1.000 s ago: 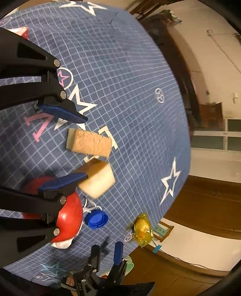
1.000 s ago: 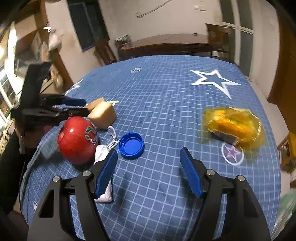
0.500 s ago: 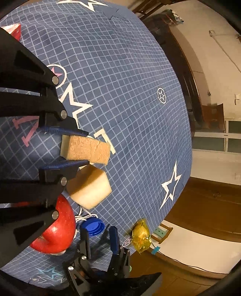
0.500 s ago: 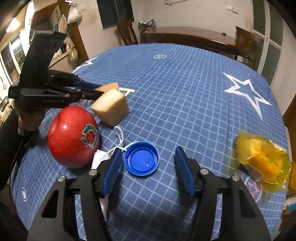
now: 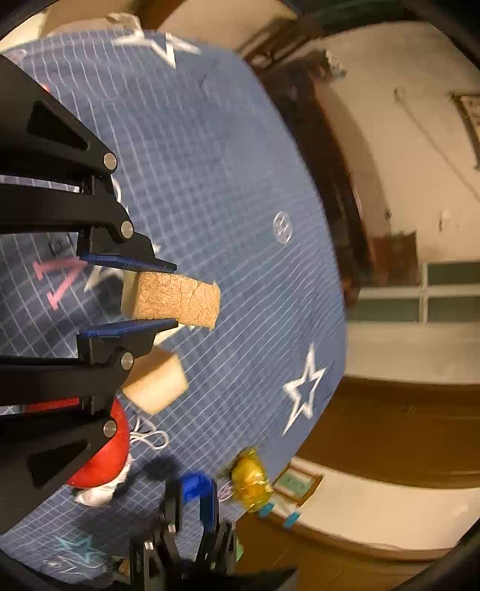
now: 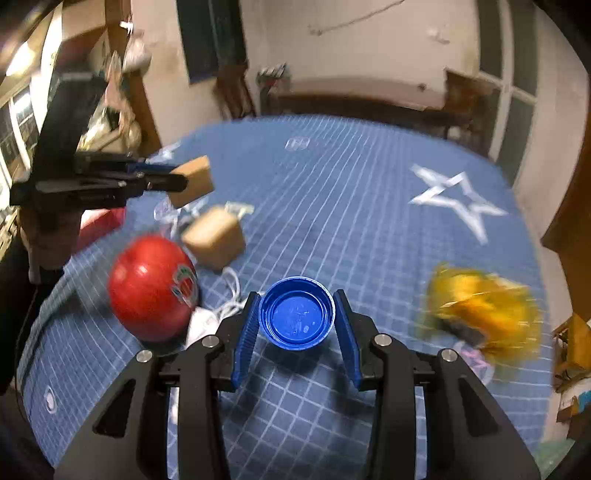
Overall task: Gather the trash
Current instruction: 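Grasp the blue bottle cap with the right tool while the left tool grasps the tan sponge, then carry the blue cap and tan sponge over the green bin, then open both tools to drop the cap and sponge into the bin, then move both open tools back over the tablecloth, then grasp the white cloth bundle with the right tool while the left tool grasps the cream sponge, then carry the white cloth bundle and cream sponge over the green bin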
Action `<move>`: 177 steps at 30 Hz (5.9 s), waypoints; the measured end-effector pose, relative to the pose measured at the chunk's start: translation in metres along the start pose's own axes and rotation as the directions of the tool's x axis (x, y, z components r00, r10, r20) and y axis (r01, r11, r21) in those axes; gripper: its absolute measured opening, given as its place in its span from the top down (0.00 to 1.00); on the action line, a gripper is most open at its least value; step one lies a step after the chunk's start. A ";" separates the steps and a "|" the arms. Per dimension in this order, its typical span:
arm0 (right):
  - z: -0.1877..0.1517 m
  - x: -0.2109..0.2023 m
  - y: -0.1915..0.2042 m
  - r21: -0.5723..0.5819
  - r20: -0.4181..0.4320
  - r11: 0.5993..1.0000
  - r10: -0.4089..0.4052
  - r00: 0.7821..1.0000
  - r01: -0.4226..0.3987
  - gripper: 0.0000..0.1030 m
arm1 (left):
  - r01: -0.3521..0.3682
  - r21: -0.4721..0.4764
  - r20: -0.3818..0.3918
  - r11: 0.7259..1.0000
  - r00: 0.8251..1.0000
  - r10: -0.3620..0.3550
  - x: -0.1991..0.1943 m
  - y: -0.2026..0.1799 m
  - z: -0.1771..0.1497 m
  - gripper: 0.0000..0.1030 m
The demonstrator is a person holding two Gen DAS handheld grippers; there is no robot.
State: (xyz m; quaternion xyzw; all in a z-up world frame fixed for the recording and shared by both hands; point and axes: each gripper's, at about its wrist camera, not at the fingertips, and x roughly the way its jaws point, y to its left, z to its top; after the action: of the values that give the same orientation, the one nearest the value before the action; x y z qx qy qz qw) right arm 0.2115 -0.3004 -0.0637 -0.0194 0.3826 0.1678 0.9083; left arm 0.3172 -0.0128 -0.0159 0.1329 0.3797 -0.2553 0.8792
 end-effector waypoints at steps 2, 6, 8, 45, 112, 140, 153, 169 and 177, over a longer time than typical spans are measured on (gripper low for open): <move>0.002 -0.020 0.004 0.009 0.051 1.000 -0.030 0.998 0.030 0.63 | -0.037 -0.021 0.025 0.999 0.999 0.038 -0.015 0.000 0.001 0.75; -0.005 -0.062 0.012 0.015 0.146 0.992 -0.123 0.982 0.123 0.63 | -0.122 -0.044 0.090 0.992 0.988 0.125 -0.055 -0.018 -0.003 0.75; -0.007 -0.078 0.013 0.011 0.185 0.987 -0.163 0.969 0.163 0.63 | -0.173 -0.056 0.120 0.983 0.977 0.179 -0.074 -0.034 -0.008 0.75; -0.163 -0.324 -0.150 0.383 0.043 0.686 -0.682 0.730 0.619 0.63 | -0.011 0.343 0.249 0.939 0.965 -0.079 -0.087 -0.490 0.039 0.75; -0.067 -0.133 0.010 0.013 0.074 0.999 -0.033 0.997 0.032 0.45 | -0.058 -0.141 -0.266 0.988 0.964 0.018 0.008 -0.101 0.064 0.43; -0.037 -0.026 0.041 0.067 -0.073 0.998 0.023 0.997 -0.018 0.78 | -0.093 -0.199 -0.325 0.975 0.945 0.024 0.072 -0.053 0.050 0.69; -0.045 -0.149 0.015 0.111 0.160 0.985 -0.147 0.976 0.130 0.78 | -0.067 -0.092 -0.029 0.994 0.997 0.064 -0.051 -0.144 0.091 0.69; -0.081 -0.292 -0.048 0.358 0.374 0.857 -0.496 0.784 0.371 0.78 | -0.048 0.057 0.190 0.997 0.981 0.036 -0.106 -0.307 0.065 0.69; -0.112 -0.307 -0.043 0.384 0.396 0.802 -0.591 0.703 0.458 0.77 | -0.076 0.096 0.236 0.992 0.970 0.051 -0.104 -0.362 0.015 0.68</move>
State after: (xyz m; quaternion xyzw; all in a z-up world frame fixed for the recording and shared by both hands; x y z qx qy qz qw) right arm -0.0517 -0.4482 0.0685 0.0330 0.1322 -0.1517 0.9790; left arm 0.0665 -0.2851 0.0561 0.1599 0.2554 -0.2602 0.9173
